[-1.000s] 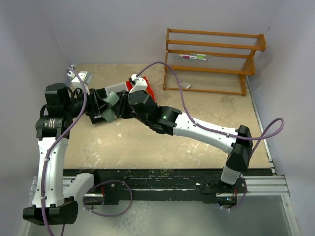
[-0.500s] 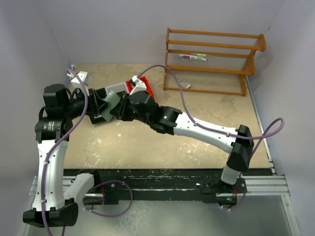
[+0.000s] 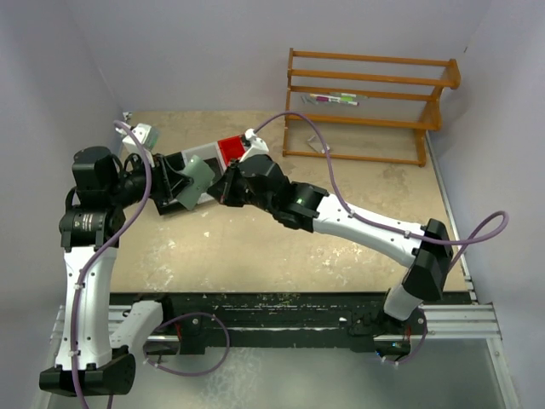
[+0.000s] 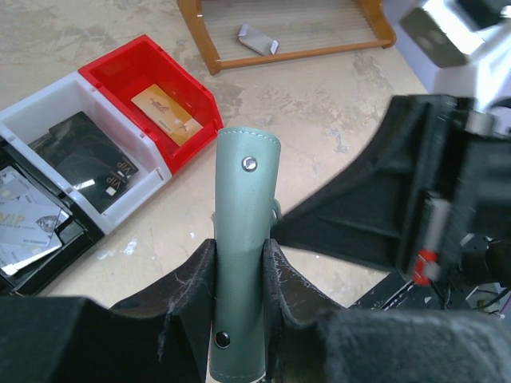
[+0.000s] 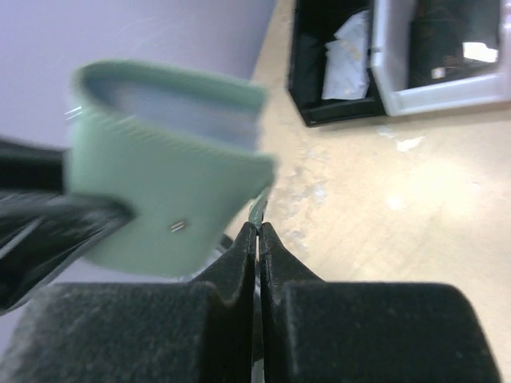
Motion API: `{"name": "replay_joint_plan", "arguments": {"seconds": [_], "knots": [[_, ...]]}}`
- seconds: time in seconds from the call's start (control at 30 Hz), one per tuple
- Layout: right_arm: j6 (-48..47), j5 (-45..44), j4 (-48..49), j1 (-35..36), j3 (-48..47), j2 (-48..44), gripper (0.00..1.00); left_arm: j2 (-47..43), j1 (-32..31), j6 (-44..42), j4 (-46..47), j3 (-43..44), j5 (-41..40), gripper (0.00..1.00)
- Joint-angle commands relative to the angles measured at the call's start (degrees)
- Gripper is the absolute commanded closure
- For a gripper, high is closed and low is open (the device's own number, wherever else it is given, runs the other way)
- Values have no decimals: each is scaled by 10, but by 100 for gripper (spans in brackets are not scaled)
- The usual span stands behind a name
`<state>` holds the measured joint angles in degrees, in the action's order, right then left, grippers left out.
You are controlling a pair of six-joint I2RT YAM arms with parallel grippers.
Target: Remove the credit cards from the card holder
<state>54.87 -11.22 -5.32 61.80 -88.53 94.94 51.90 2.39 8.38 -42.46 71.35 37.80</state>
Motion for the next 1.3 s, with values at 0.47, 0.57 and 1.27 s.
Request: {"name": "replay_joint_plan", "arguments": {"seconds": [0.47,0.57,1.27], "knots": [[-144,100,97,-58,123,-96,34,-19,-2,29,44,35,44,100],[-219,317,92,-119,92,-81,17,-15,-2,51,45,45,75,100],[-64,715,410,-183,126,-39,28,11,-2,172,79,66,255,100]]}}
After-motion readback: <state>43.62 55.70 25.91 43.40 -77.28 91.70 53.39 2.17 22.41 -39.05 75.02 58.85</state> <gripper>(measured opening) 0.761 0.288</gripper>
